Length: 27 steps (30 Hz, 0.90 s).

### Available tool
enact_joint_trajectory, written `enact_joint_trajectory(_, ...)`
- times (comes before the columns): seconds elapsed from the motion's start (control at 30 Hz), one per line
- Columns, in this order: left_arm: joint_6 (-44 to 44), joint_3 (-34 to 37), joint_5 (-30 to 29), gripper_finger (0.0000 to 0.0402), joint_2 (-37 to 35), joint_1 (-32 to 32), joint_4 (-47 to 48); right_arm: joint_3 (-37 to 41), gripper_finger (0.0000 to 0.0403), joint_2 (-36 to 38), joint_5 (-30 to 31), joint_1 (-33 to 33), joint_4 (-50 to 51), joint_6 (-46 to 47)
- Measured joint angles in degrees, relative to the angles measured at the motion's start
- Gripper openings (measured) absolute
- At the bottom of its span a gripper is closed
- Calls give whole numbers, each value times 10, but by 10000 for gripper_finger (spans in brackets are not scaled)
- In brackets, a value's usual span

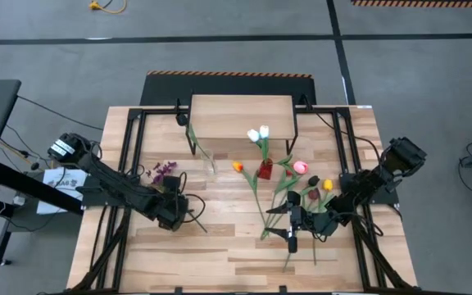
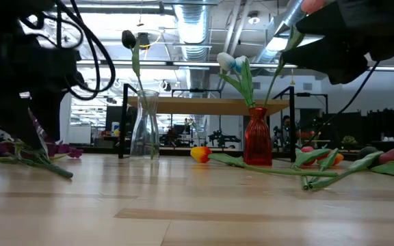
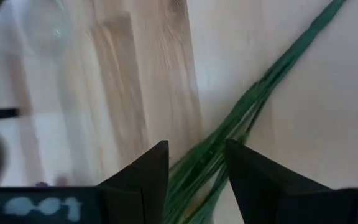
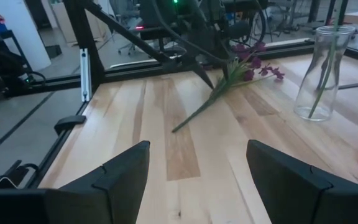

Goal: Pick and place flowers into a vace then onto a shelf
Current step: Put the violet flowers into the red vase

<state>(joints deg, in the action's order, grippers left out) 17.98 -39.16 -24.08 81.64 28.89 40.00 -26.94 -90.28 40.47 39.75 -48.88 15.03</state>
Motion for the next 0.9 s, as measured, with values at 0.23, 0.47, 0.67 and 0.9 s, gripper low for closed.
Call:
enact_joint_trajectory(0.23, -23, -3, 44, 149, 67, -11, -25, 0, 262, 0, 1, 0, 4, 0)
enact_joint_trajectory(0.47, -15, -7, 28, 148, 94, -10, -25, 0, 262, 0, 1, 0, 4, 1)
enact_joint_trajectory(0.67, -17, -2, 30, 107, 76, 5, -37, 0, 262, 0, 1, 0, 4, 1)
enact_joint_trajectory(0.9, -26, -3, 30, 11, 76, 20, -55, 0, 262, 0, 1, 0, 4, 1)
